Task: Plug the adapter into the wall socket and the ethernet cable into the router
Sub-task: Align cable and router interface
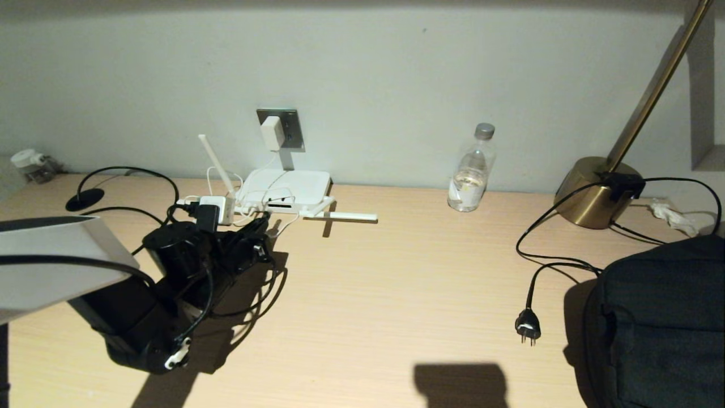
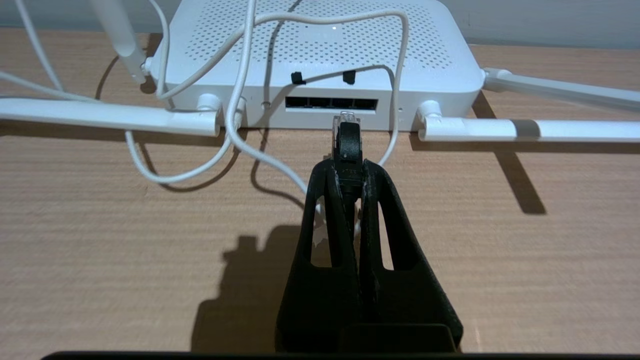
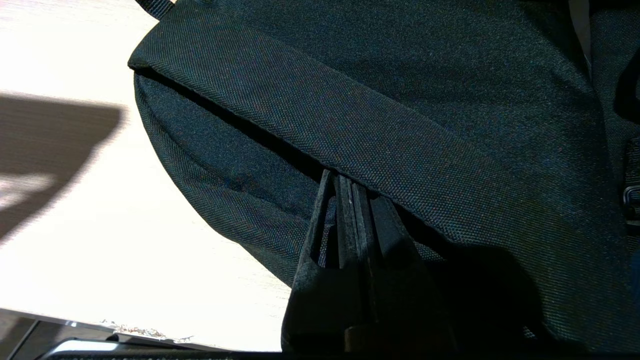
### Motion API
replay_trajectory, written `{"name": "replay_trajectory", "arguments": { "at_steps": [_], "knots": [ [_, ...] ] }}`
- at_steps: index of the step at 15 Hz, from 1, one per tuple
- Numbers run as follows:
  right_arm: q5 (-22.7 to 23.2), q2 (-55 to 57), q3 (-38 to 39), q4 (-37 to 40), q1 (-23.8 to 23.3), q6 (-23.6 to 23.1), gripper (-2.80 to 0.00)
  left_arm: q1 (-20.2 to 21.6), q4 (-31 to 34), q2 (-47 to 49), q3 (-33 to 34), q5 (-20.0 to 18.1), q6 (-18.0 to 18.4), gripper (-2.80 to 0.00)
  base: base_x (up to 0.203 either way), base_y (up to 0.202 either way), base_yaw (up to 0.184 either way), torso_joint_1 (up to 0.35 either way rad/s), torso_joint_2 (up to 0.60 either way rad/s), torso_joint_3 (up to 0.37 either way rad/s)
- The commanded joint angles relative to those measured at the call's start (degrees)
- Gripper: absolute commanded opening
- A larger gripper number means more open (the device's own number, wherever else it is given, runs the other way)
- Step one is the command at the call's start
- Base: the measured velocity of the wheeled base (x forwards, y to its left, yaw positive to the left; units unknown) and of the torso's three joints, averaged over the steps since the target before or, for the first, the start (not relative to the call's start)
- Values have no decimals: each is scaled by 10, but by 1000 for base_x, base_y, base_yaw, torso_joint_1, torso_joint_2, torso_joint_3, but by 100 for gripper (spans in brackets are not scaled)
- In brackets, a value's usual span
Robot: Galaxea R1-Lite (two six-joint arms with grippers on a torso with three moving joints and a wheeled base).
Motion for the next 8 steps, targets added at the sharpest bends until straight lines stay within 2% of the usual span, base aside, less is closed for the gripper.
{"name": "replay_trajectory", "arguments": {
  "at_steps": [1, 5, 8],
  "knots": [
    [0, 1, 0, 0, 0, 0, -280, 1, -5, 25, -21, 1, 0, -280, 0, 0, 0, 0, 0, 0],
    [0, 1, 1, 0, 0, 0, -280, 1, -5, 45, -65, 1, 0, -280, 0, 0, 0, 0, 0, 0],
    [0, 1, 0, 0, 0, 0, -280, 1, -5, 51, -67, 1, -1, -280, 0, 0, 0, 0, 0, 0]
  ]
}}
